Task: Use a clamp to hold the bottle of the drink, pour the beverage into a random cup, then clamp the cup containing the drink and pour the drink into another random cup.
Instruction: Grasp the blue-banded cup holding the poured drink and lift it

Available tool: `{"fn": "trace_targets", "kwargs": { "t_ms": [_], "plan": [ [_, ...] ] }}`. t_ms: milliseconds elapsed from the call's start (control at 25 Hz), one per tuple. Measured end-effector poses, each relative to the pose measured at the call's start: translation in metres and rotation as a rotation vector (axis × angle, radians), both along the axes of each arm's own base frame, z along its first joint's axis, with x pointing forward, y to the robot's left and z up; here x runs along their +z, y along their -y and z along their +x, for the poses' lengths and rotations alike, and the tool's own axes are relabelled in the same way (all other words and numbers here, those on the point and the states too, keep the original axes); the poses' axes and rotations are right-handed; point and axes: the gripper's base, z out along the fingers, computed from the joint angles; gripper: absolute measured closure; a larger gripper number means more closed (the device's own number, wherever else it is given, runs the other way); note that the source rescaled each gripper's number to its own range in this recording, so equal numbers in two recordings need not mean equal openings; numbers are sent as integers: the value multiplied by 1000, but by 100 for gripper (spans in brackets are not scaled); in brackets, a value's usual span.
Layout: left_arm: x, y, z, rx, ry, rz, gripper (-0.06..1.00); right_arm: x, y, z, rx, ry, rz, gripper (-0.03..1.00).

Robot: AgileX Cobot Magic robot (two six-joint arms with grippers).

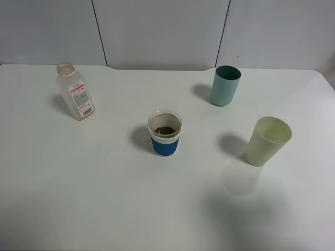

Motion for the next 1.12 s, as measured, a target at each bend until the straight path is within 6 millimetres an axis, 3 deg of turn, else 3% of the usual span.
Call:
{"fn": "trace_targets", "kwargs": {
  "t_ms": [320, 640, 1120],
  "plan": [
    [-14, 4, -32, -19, -159, -29, -5, 0, 0, 0, 0, 0, 0, -3],
    [-25, 5, -82, 55, -56, -5, -5, 0, 0, 0, 0, 0, 0, -3],
    [-65, 6, -77, 55, -287, -55, -5, 0, 0, 0, 0, 0, 0, -3]
  ]
}}
